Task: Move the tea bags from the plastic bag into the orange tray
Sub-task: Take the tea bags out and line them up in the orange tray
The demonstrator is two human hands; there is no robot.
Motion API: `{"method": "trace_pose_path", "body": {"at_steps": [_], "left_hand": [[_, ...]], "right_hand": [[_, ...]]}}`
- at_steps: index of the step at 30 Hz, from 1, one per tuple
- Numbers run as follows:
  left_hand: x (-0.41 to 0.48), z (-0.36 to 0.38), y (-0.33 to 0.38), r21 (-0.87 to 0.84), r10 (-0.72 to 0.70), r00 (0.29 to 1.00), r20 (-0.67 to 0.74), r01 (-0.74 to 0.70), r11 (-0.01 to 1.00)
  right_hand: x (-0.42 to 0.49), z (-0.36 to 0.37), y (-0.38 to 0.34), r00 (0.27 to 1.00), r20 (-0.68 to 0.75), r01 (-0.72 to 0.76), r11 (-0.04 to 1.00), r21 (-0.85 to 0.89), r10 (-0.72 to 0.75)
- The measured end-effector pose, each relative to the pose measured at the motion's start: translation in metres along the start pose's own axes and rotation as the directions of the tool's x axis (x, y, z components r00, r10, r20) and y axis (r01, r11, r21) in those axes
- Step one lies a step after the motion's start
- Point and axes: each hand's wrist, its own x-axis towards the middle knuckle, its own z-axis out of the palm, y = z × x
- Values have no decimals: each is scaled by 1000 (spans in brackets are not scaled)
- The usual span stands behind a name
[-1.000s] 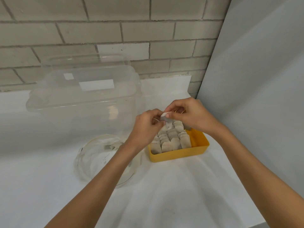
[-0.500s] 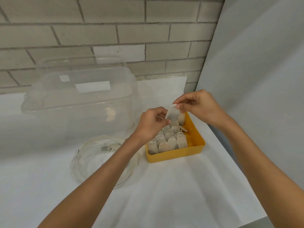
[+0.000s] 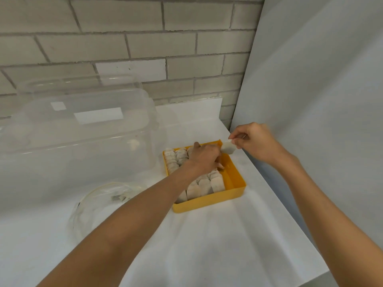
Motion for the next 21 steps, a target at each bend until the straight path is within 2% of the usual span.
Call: {"method": "trace_pose_path", "body": {"at_steps": [4, 7, 13, 21], "left_hand": [[18, -7, -8, -115, -34, 999, -28, 31, 993], [28, -12, -11, -195, -61, 997, -37, 52, 979], [42, -14, -13, -237, -111, 994, -19, 104, 966], [44, -10, -16, -312, -160, 987, 10, 155, 937]], "right_hand": [[1, 4, 9, 1000, 27, -4, 1000, 17, 4], [6, 15, 14, 999, 48, 2, 999, -37, -1], [22, 49, 18, 997, 76, -7, 993, -119, 16], [30, 78, 21, 998, 17, -50, 944, -326, 59]]}}
